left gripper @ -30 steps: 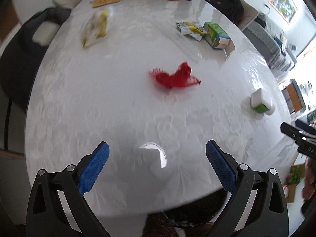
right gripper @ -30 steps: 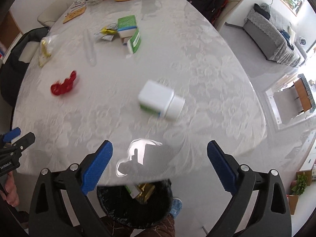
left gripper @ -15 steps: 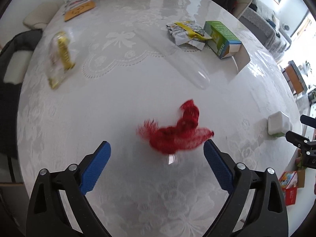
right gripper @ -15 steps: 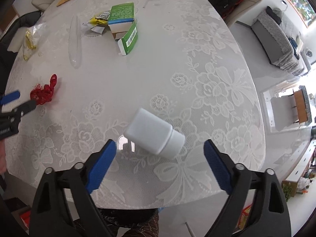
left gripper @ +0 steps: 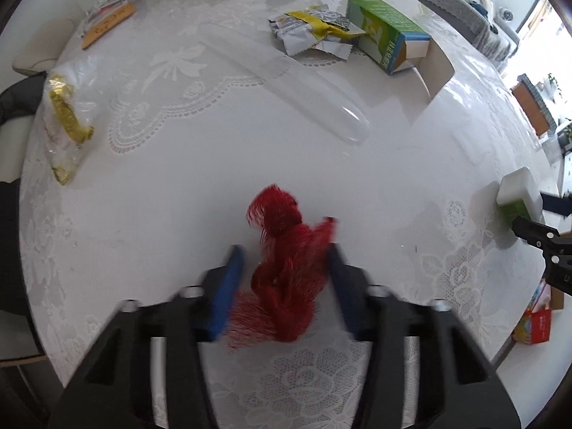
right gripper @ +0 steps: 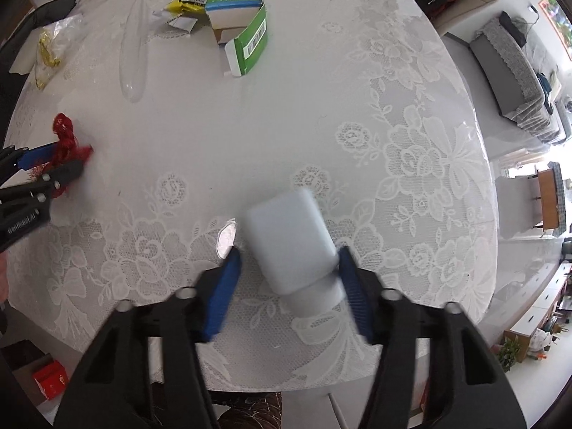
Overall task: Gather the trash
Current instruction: 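Grasp the red tassel with the left tool while the right tool grasps the white bottle, then carry the red tassel and white bottle in both tools over the black bin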
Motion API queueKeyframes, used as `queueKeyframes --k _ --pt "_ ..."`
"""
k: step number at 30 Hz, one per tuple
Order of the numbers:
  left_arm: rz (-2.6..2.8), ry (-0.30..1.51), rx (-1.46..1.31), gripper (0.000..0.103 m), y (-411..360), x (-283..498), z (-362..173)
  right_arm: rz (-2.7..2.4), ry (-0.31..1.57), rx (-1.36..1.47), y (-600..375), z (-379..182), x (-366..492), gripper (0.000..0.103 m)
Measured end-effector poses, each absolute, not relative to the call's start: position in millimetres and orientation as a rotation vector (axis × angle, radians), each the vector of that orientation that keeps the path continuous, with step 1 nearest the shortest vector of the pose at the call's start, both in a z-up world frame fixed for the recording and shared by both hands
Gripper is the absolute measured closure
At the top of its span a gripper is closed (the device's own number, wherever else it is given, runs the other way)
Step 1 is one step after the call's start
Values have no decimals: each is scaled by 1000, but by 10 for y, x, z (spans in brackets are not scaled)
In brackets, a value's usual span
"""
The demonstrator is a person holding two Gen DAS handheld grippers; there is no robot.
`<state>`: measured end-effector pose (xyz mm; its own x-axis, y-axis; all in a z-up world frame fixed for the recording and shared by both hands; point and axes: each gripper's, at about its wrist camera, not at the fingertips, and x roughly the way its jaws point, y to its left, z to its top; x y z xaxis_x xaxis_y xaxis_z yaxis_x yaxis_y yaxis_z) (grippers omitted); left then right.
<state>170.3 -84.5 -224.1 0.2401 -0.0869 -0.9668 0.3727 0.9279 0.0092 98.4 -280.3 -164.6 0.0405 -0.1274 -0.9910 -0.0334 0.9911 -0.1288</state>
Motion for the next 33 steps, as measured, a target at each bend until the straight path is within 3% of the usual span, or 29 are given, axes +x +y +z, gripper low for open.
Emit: queueKeyframes --k 2,5,20,33 --pt "-314 1321 207 86 -792 1729 -2226 -74 1526 -93 -2805 -1649 971 61" --pt "-250 1343 168 88 -698 1708 -2196 -76 1505 -44 -2834 -1606 943 61" --pt "-149 1286 -10 88 -428 1134 -1633 -77 1347 90 -2799 -981 586 61" --pt "-135 1253 -15 88 -463 709 -1379 -26 1341 58 -2629 -674 284 61"
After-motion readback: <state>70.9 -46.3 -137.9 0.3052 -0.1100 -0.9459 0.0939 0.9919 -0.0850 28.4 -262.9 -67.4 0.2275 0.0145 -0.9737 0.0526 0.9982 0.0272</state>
